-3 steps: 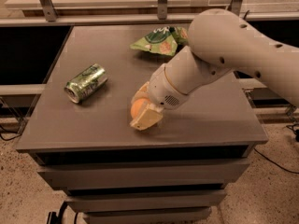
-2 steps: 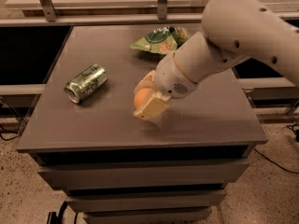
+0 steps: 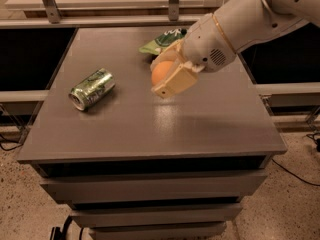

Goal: Pick orange

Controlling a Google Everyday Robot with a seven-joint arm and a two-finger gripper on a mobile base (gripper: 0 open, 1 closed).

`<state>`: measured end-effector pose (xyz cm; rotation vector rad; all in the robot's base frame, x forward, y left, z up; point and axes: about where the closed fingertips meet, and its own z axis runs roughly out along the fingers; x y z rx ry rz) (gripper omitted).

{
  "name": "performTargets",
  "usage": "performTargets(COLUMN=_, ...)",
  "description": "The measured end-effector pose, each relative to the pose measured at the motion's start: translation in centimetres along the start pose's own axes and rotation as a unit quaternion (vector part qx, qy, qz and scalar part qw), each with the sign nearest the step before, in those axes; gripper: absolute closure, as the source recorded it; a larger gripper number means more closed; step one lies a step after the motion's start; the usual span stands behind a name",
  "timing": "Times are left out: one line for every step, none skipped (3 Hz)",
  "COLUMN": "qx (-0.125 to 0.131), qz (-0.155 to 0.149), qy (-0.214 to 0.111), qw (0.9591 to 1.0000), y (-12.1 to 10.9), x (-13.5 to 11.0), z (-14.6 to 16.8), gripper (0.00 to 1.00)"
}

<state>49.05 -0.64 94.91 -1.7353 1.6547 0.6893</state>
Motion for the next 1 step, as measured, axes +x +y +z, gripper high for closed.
performTargets(qx=0.002, qz=-0.005, qy=-0.001, qw=1.0, y=0.02, x=-0.52, z=-0.24, gripper=1.0)
